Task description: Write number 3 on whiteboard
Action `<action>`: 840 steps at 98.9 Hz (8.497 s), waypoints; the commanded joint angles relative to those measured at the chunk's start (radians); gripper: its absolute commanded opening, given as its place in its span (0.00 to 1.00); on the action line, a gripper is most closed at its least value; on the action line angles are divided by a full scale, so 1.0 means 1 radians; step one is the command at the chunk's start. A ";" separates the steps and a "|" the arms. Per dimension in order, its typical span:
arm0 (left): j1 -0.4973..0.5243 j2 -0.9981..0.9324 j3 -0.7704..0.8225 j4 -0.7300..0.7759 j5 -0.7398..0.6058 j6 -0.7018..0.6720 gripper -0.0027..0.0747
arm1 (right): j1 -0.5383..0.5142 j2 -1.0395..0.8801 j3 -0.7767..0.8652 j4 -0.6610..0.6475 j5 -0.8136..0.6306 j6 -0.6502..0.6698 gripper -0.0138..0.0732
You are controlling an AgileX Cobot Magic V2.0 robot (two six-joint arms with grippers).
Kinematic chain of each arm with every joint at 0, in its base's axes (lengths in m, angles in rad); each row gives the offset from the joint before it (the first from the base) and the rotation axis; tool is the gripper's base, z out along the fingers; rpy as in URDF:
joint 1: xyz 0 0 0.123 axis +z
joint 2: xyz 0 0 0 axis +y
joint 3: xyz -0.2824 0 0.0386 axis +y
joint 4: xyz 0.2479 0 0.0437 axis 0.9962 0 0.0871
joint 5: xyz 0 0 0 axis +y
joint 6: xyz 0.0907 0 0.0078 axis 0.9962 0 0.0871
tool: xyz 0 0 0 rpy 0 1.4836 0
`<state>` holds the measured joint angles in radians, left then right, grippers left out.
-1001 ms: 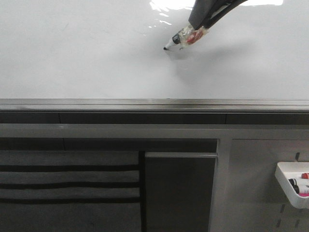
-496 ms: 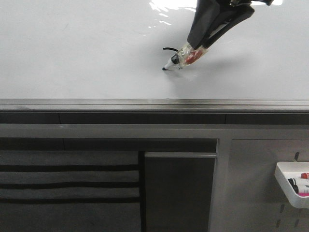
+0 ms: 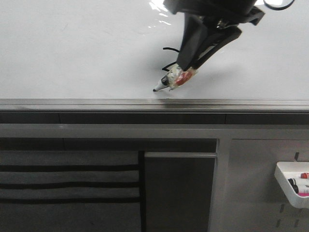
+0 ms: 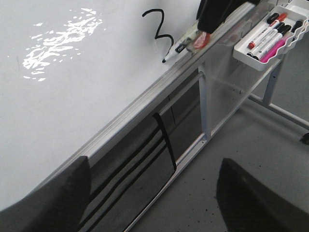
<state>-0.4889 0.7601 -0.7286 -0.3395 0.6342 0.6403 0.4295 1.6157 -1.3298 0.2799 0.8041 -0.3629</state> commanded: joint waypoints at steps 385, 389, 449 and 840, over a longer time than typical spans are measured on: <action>0.197 0.695 -0.288 -0.373 -0.390 0.115 0.01 | -0.152 -0.562 0.191 0.207 -0.061 -0.586 0.53; 0.197 0.695 -0.284 -0.373 -0.395 0.115 0.01 | -0.152 -0.562 0.191 0.207 -0.061 -0.586 0.53; 0.197 0.695 -0.270 -0.365 -0.428 0.117 0.51 | -0.152 -0.562 0.191 0.215 -0.028 -0.586 0.53; 0.473 -0.797 0.736 0.330 -0.725 -0.670 0.01 | -0.377 -1.492 1.082 -0.302 -0.600 0.478 0.07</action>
<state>-0.0199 -0.0058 0.0053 -0.0110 -0.0186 -0.0223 0.0997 0.1847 -0.3235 -0.0295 0.3939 0.1173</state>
